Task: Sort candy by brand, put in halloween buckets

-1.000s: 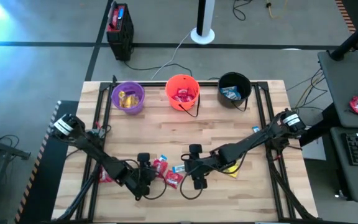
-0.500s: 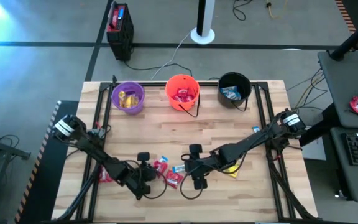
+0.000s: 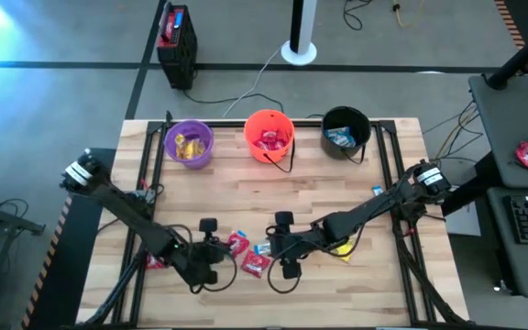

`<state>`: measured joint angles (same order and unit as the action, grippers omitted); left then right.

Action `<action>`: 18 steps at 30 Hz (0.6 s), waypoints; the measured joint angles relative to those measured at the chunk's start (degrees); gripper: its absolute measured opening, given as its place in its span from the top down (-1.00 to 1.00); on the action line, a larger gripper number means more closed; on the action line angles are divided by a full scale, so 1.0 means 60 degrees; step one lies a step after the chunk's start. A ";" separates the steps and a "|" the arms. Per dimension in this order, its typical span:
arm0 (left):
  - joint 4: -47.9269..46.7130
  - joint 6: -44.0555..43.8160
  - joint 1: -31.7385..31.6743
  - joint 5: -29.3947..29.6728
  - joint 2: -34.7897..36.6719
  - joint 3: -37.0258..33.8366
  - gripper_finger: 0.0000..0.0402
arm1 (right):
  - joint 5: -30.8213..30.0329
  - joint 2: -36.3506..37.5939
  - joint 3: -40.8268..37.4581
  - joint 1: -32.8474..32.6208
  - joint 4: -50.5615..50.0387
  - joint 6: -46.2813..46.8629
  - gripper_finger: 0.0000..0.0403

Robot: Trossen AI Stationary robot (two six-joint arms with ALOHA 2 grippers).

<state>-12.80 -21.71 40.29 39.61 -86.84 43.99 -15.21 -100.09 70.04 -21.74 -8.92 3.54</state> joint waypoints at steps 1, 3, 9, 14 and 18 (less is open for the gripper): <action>0.0057 0.0141 -0.0015 0.0010 0.0205 0.0000 0.93 | -0.0115 -0.0023 -0.0025 0.0000 0.0326 -0.0351 -0.07; 0.0171 0.0326 -0.0041 0.0073 0.0586 0.0004 0.94 | -0.0282 -0.0128 -0.0025 0.0000 0.1009 -0.1213 -0.07; 0.0446 0.0435 -0.0168 0.0161 0.1526 0.0017 0.94 | -0.1563 -0.0631 -0.0032 0.0000 0.2960 -0.3617 -0.07; 0.0411 0.0235 -0.0223 -0.0029 0.1908 0.0025 0.94 | -0.3189 -0.0998 -0.0036 -0.0007 0.4341 -0.5280 -0.07; 0.0269 0.0062 -0.0294 -0.0116 0.2016 0.0025 0.94 | -0.3536 -0.1124 -0.0036 -0.0018 0.5039 -0.6201 -0.07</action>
<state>-11.18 -21.34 38.53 38.92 -74.75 44.14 -36.43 -106.84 69.82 -21.85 21.31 -33.67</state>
